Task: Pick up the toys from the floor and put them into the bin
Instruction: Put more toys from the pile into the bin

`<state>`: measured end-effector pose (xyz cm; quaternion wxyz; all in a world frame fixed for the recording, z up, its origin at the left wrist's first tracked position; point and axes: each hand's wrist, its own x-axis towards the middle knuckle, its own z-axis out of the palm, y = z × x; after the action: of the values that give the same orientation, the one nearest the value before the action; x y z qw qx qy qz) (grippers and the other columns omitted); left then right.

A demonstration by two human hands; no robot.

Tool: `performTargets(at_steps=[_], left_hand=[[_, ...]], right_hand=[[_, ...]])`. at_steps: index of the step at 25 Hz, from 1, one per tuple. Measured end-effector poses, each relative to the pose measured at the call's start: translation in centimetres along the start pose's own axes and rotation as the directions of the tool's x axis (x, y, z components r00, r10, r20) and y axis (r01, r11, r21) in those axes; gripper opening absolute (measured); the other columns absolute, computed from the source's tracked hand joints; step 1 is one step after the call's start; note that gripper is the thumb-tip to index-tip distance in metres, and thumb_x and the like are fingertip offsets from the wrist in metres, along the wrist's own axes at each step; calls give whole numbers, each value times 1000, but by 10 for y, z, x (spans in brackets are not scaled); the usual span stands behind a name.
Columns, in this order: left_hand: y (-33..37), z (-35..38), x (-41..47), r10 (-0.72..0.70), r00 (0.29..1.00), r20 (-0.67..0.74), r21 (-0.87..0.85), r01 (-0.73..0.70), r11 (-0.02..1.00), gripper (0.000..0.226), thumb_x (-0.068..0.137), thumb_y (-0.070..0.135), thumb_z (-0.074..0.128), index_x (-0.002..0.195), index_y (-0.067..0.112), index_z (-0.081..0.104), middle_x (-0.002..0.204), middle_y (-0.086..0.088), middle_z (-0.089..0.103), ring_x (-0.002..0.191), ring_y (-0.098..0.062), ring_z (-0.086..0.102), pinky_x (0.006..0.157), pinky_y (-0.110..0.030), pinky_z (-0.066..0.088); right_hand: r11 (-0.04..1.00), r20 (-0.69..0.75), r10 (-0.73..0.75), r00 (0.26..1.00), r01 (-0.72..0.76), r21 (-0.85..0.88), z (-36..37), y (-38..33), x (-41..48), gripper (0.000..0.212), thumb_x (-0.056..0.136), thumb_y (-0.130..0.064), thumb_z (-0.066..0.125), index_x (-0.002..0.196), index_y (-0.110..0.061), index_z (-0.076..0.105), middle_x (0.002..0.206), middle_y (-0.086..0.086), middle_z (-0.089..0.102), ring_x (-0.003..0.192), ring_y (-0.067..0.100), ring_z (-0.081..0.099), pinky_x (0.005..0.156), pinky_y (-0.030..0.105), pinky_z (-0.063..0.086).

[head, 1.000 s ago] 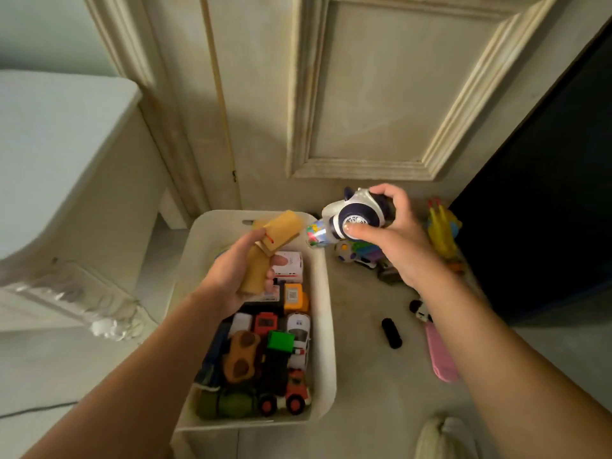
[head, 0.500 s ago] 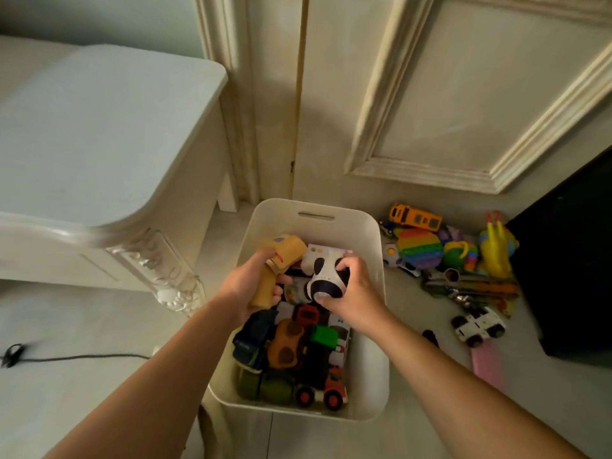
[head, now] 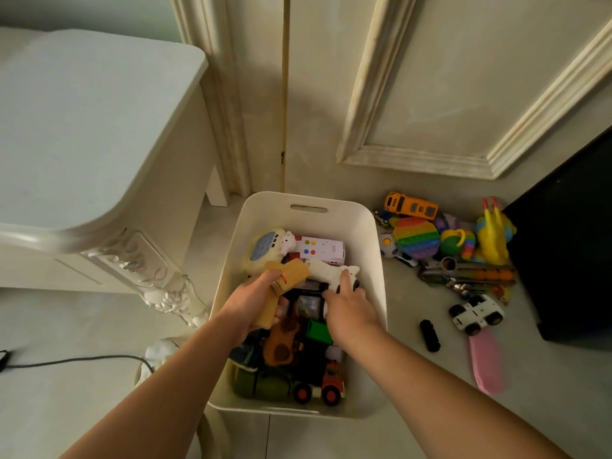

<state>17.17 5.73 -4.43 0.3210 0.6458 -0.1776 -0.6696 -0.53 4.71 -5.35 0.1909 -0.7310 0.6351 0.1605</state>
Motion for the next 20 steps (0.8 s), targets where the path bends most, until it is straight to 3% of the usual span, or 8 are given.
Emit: performTargets(at_steps=[3,5,8,10,12,15,17,20], left_hand=[[-3,4,2,11,1000,17,54,-12,998,33,88,45,58,106,17,58,73,-10,68,54,-18,61,52,-28,54],[-5,10,2,41,997,73,81,-46,996,34,89,44,57,110,17,58,75,-11,67,57,-20,62,54,-30,54],[-11,18,-2,39,974,225,116,-66,991,30,91,40,57,117,24,55,77,-11,70,62,-22,65,61,-34,56],[-17,23,-6,-4,941,339,130,-42,991,32,91,38,59,121,27,53,87,-12,73,75,-23,70,70,-37,58],[-20,25,-8,-74,881,467,142,7,990,38,91,33,61,127,31,49,98,-13,72,88,-25,70,77,-40,57],[-23,28,-10,-242,775,584,318,56,946,48,90,28,64,133,33,45,112,-10,70,102,-25,67,84,-40,57],[-30,36,-11,-341,774,534,516,20,856,53,90,29,65,137,34,41,125,-6,63,110,-25,63,90,-39,55],[-48,53,-8,-371,821,434,708,-56,704,50,93,23,60,140,25,42,128,-6,61,106,-21,64,86,-32,57]], right_hand=[[990,-41,-29,999,34,134,-7,6,0,54,91,-11,50,142,-24,40,153,8,15,125,35,34,101,41,40],[987,-208,-81,975,107,116,-14,9,1,58,89,-8,48,144,-22,37,148,10,31,130,35,32,110,42,32],[912,-346,31,938,115,395,-29,12,-1,45,95,-8,44,139,-20,44,137,9,45,122,27,46,99,31,40],[796,-176,124,977,8,605,-39,10,-4,39,99,-22,40,138,-21,43,136,9,46,118,25,51,92,31,44],[754,76,78,994,-109,647,-45,13,-10,42,98,-35,44,137,-21,45,133,8,50,116,26,53,95,38,50],[869,256,-51,965,-83,488,-56,15,-22,41,92,-34,57,124,-9,57,122,14,60,110,31,60,92,42,54],[976,290,-81,954,17,218,-54,14,-21,40,92,-28,58,125,-5,58,120,17,63,107,31,61,87,38,52],[991,393,-20,920,70,-115,-36,1,-25,44,94,-7,49,138,-2,45,110,18,60,94,30,61,77,34,49]])
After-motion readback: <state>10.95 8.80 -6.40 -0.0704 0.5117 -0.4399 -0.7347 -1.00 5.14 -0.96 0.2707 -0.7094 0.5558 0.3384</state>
